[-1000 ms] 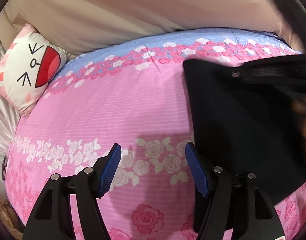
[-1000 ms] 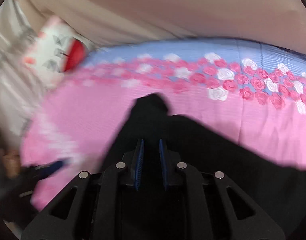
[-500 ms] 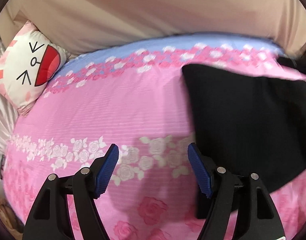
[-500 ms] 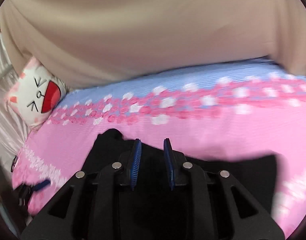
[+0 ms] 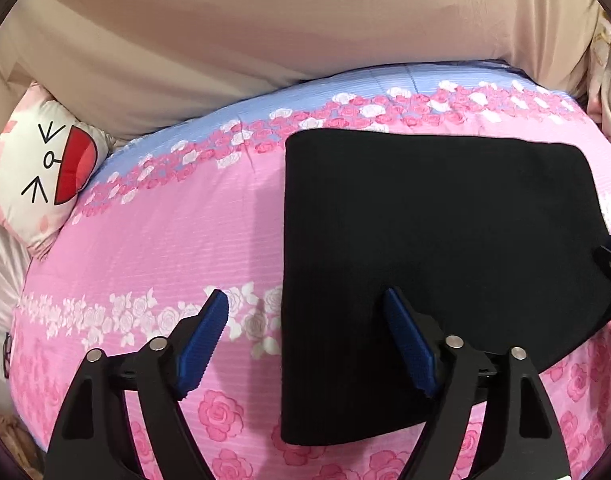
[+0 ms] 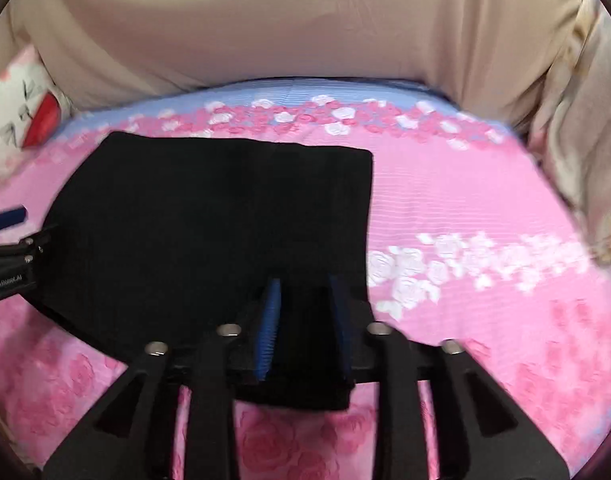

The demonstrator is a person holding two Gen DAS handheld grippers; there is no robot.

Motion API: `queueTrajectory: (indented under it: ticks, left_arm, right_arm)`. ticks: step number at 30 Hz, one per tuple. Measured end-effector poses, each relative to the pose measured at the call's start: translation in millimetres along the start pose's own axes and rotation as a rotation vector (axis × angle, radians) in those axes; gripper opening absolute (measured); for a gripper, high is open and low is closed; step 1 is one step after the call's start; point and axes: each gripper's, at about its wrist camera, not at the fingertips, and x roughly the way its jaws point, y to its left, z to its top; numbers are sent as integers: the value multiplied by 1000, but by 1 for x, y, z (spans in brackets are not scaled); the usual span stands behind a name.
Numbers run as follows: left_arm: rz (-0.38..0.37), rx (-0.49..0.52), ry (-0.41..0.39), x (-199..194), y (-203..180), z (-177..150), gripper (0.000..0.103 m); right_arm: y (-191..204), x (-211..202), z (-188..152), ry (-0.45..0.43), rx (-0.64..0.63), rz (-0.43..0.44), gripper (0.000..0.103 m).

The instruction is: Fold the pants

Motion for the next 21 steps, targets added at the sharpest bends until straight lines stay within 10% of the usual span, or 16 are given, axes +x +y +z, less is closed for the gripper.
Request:
queueTrajectory:
  ticks: [2,6,21]
  left_arm:
    - [-46,-22,21,2,3,-4,86]
    - [-79,-75,33,8,8,-10,91]
    - [-74,-130,-33,6,11,-21,93]
  right_arm:
    - [-5,7,-8,29,69,-50,98]
    - [-57,23,-35,43,426,237,98]
    - [-60,18,-45,10,474,259,98]
